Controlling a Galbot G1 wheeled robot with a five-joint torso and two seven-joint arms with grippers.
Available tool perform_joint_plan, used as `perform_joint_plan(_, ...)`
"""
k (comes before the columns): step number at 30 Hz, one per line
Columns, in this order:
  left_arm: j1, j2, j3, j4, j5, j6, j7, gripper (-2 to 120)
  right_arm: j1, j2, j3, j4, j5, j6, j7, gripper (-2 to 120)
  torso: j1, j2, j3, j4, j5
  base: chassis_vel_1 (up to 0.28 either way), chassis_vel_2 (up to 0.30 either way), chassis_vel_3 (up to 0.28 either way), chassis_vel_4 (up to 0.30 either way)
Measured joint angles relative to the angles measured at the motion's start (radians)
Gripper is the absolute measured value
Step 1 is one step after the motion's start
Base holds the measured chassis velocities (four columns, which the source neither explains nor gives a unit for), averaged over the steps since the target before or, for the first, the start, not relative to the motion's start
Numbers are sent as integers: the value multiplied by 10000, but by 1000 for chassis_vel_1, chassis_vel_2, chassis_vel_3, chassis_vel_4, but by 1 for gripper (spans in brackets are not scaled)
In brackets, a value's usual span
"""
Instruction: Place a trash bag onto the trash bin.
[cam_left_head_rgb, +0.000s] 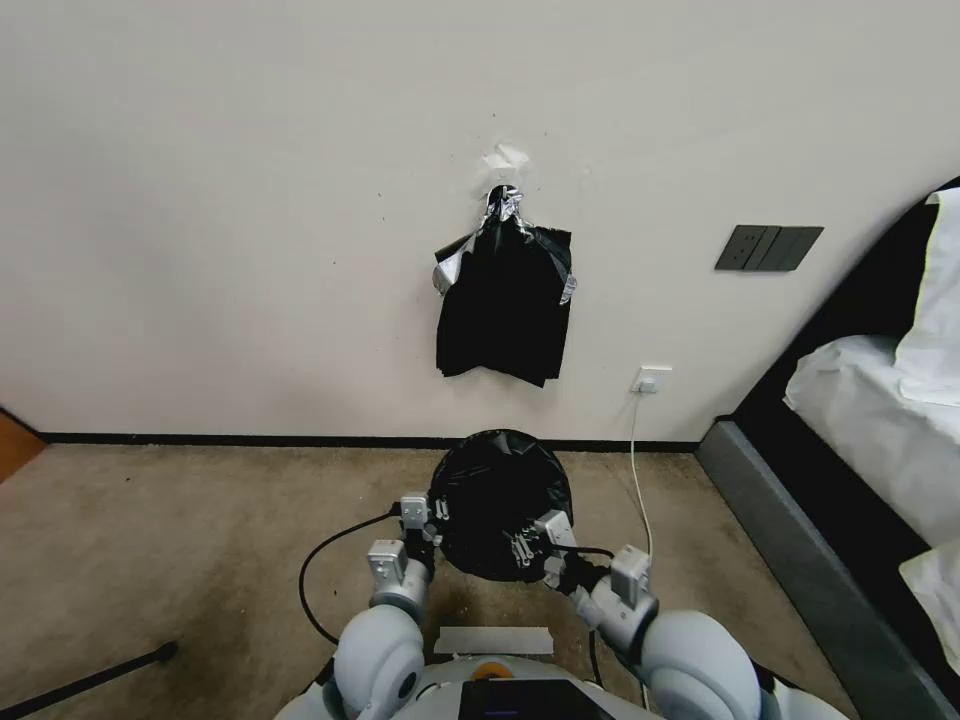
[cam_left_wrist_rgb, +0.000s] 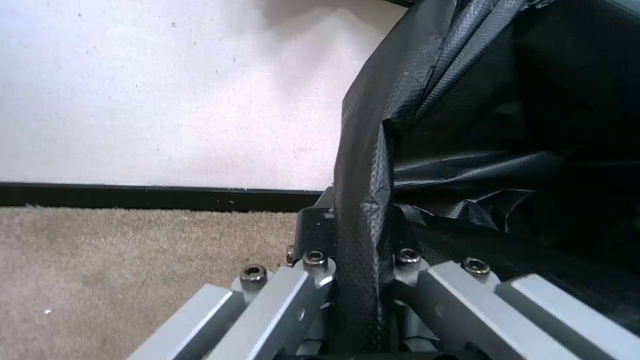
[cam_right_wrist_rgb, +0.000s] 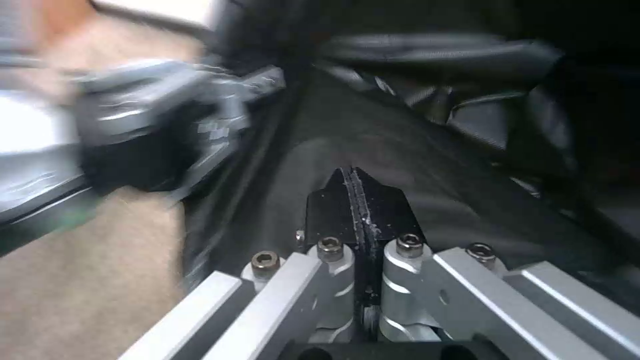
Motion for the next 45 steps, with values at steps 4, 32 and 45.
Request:
perform_joint_plan(4, 51, -64, 3, -8, 45, -2, 21, 1, 852, 355, -588, -590, 414, -566, 755, 0, 0, 0, 0, -3, 0, 0, 0, 0, 0)
perform_joint_plan(32, 278, -196, 73, -313, -86, 53, 34, 1, 3047, 1058, -2149, -3026, 224, -1016, 2290, 0, 0, 0, 0, -3, 1, 0, 0, 0, 0)
perform_joint_plan(45, 277, -240, 121, -480, -378, 293, 57, 1, 3538, 1304, -2510, -3642, 227, -984, 2719, 0, 0, 0, 0, -3, 1, 0, 0, 0, 0)
